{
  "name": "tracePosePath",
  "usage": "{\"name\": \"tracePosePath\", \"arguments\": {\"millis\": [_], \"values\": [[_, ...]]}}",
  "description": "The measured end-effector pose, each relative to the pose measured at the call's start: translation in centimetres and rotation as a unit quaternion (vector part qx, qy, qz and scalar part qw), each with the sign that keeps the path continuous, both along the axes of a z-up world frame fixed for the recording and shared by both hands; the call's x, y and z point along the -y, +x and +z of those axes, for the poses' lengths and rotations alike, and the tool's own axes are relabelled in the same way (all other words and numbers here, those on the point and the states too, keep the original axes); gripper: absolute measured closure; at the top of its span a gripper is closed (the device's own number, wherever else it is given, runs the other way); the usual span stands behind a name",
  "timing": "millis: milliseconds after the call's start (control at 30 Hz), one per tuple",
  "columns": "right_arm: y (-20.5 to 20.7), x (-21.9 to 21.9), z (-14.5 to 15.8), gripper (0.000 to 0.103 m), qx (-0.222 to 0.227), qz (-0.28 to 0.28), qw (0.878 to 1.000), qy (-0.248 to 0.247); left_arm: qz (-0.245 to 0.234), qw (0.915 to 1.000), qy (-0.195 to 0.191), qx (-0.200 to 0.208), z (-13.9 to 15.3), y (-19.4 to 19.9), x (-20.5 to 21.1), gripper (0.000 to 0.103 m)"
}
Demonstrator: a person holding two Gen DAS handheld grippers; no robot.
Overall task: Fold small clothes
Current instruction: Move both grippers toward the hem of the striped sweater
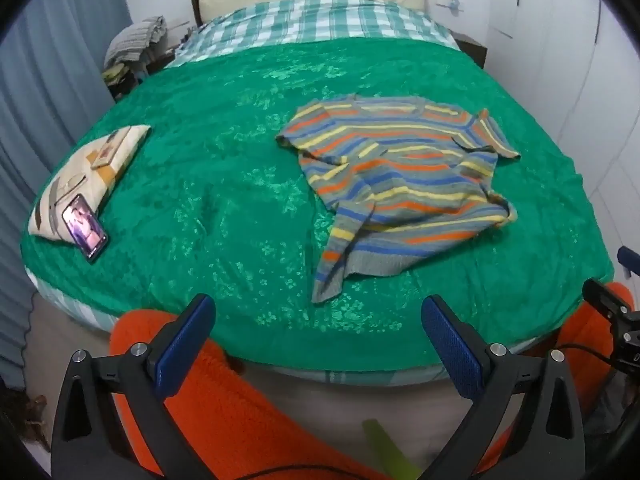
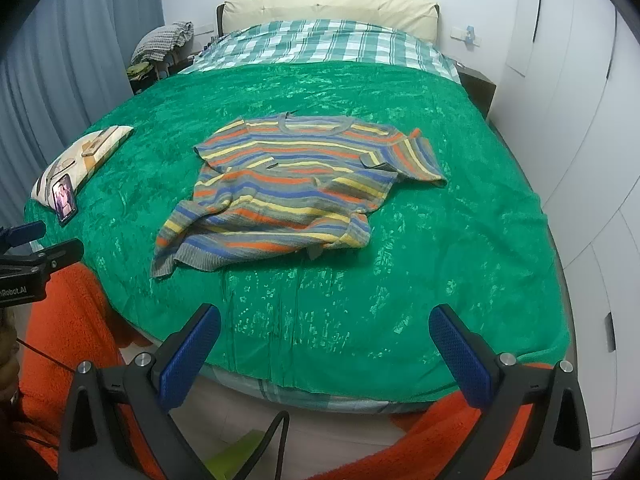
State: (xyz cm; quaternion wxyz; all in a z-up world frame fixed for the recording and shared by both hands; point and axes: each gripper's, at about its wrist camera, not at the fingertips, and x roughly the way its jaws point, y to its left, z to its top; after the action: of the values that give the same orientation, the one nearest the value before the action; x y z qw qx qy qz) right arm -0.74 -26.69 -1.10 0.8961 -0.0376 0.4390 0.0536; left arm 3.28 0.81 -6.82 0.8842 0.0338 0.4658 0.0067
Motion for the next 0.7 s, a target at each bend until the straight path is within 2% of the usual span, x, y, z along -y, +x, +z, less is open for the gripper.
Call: {"name": "tracePosePath", "arguments": {"millis": [533, 600, 700], "values": [[0.1, 0.5, -0.7, 0.0, -0.009, -0.005, 1.0, 0.004, 0.008, 0.9999, 0.012, -0.006, -0.8, 0.5, -0.4, 0.0], [0.2, 0.6, -0.9, 0.0, -0.008, -0.003, 1.0, 0.008, -0.015, 0.9999, -0.006, -0.004, -1.2, 0.7, -0.4, 0.0], [0.8, 1.5, -1.8, 0.0, -0.012, -0.011, 1.0, 0.014, -0.065, 0.9956, -0.058, -0.036, -3.0, 1.6, -0.8, 0.0]]}}
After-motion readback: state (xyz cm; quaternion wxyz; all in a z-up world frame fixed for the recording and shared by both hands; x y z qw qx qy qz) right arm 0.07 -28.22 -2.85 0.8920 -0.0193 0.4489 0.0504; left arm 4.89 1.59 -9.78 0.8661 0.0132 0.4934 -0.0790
